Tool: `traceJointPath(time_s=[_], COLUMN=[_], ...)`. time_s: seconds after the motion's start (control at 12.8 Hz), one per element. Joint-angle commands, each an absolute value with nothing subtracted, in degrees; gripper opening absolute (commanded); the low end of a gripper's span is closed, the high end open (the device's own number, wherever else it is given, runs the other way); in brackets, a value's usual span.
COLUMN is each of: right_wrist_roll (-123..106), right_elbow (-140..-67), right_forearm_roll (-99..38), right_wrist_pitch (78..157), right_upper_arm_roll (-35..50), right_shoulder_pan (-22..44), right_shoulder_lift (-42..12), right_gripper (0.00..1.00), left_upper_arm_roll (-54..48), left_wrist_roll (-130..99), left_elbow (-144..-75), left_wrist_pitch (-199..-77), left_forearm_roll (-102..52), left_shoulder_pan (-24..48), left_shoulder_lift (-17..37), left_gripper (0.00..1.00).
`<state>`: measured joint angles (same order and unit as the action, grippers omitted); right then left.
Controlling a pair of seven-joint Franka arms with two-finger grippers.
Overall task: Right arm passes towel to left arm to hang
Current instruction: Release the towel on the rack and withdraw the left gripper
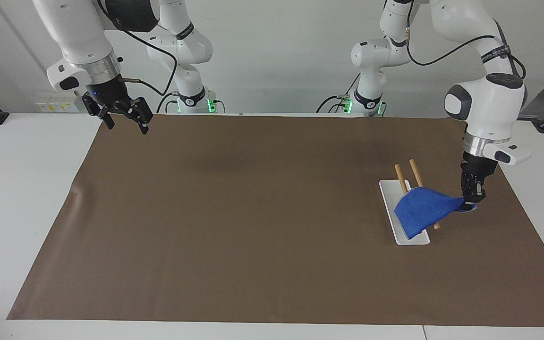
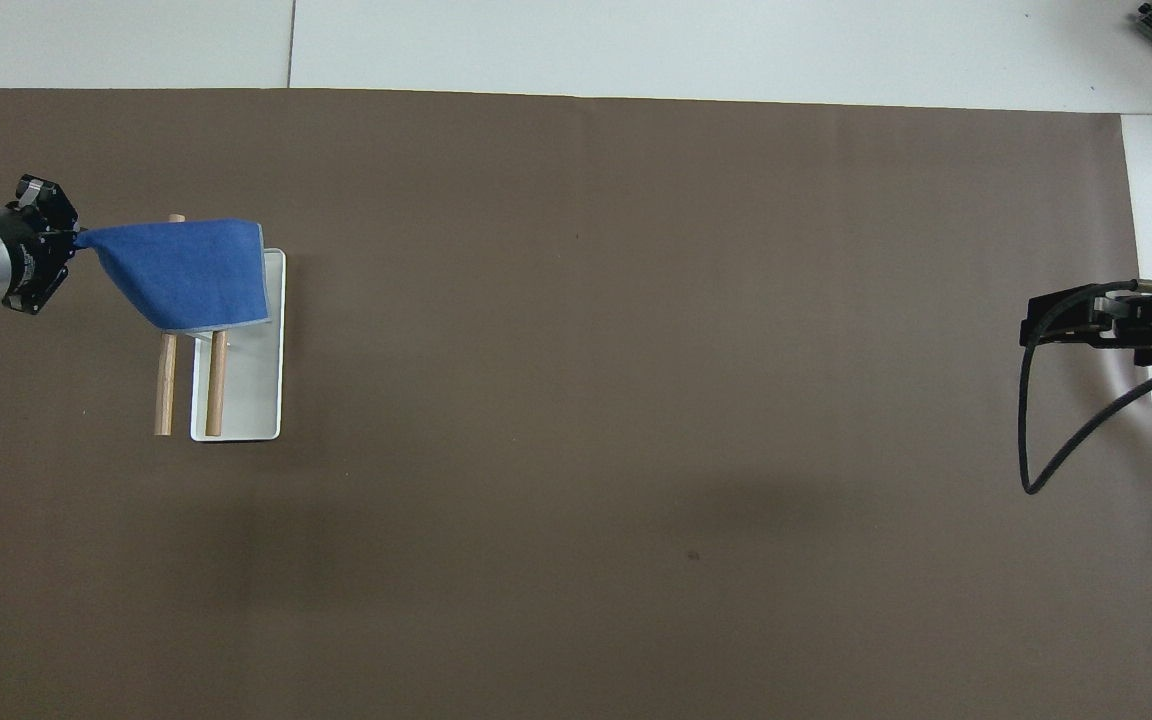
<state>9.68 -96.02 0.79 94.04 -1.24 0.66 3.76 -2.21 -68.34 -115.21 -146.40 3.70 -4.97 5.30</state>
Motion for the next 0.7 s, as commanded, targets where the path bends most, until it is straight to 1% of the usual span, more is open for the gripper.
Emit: traceJointPath(time_s=[0.0,0.16,0.23,0.39,0.62], right_wrist_roll=[8.0,7.6,7.6,7.7,8.1], right_elbow=[-96.2,-95.9,-96.0,-96.5,-96.6], right_forearm_roll=[2.2,4.3,4.3,3.8,3.6], right_wrist_pitch=[92.8,91.3,91.0,91.0,91.0], right_upper_arm_roll=[-1.1,-0.5,-0.4,-0.4,-0.4], right_shoulder_pan=[0.9,1.1,1.1,1.2,1.2], right_shoulder_lift=[4.1,4.1,4.1,4.7,4.7], right_gripper=[1.0,1.0,1.0,1.0,1.0], left_upper_arm_roll=[-2.0,-1.8,-1.7,-1.0,0.1], left_wrist_roll=[-68.0,-68.0,-67.9,-67.9,-67.7], left_elbow=[-116.2,-115.6,-114.8,-112.2,-105.4], left_wrist_pitch=[-147.4,-147.1,-146.9,-146.0,-138.6], left_forearm_roll=[4.1,4.1,4.1,4.1,4.1], left_shoulder_pan=[-5.0,-5.1,-5.3,-5.4,-5.4], left_shoulder_lift=[4.7,4.9,5.4,6.6,8.3], left_gripper=[0.35,0.61,0.71,0.78,0.79])
